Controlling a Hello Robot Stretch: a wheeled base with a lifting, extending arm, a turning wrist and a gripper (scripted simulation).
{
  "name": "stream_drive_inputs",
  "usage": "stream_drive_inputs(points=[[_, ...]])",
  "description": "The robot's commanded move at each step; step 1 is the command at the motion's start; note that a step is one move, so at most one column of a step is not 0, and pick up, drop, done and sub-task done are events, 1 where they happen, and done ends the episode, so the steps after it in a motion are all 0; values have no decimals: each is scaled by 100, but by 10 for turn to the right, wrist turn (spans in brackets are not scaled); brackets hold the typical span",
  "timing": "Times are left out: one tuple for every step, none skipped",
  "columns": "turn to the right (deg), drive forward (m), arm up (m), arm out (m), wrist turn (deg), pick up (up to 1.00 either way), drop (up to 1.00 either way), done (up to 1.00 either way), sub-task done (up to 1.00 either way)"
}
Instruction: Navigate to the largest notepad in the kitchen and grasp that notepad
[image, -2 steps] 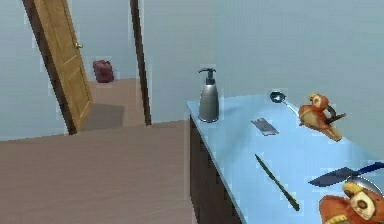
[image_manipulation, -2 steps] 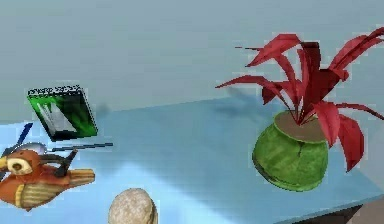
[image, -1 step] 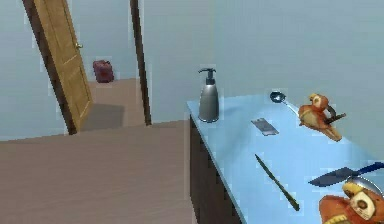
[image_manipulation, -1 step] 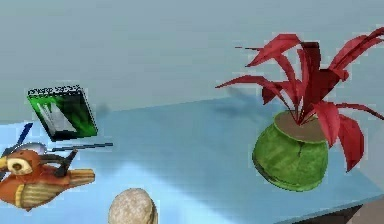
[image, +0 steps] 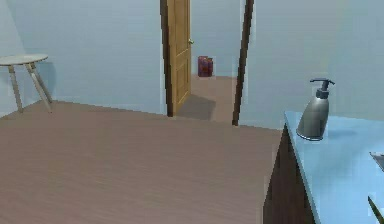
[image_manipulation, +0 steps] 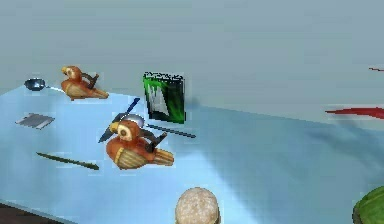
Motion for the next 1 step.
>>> stream_drive_inputs(points=[[0, 0, 50, 0, 0, 0, 0, 0, 0]])
